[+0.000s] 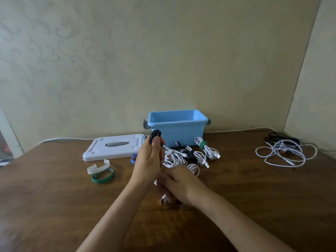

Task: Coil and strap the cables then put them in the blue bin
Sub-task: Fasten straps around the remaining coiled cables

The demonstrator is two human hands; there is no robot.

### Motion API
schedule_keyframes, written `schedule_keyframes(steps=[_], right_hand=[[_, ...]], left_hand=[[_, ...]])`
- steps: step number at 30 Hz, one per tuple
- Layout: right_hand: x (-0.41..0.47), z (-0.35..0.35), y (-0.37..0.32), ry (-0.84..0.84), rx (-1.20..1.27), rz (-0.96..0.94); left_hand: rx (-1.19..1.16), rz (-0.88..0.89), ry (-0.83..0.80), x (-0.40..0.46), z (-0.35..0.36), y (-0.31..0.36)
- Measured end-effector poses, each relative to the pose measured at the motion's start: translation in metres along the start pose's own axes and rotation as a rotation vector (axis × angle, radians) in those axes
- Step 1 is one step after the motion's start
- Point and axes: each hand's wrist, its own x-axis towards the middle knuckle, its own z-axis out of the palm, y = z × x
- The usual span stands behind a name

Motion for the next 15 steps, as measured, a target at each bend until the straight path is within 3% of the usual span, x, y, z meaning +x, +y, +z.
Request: schedule_keyframes(steps=[7,12,15], right_hand=[[0.004,0.002,0.008,0.02,-0.048,-0.017],[0.002,-0.02,0.013,-0.002,-0.003,0.006],[0.002,-0.035,0.015,0.045,0.16,0.03]], left_hand=[[-0.323,-0.176,-0.075,0.0,-0.007,0.009],[-0.357,-0.25,-0.063,0.004,-0.024,0.016],[-0.289,-0.265,-0.082,0.004,-0.025,0.017]])
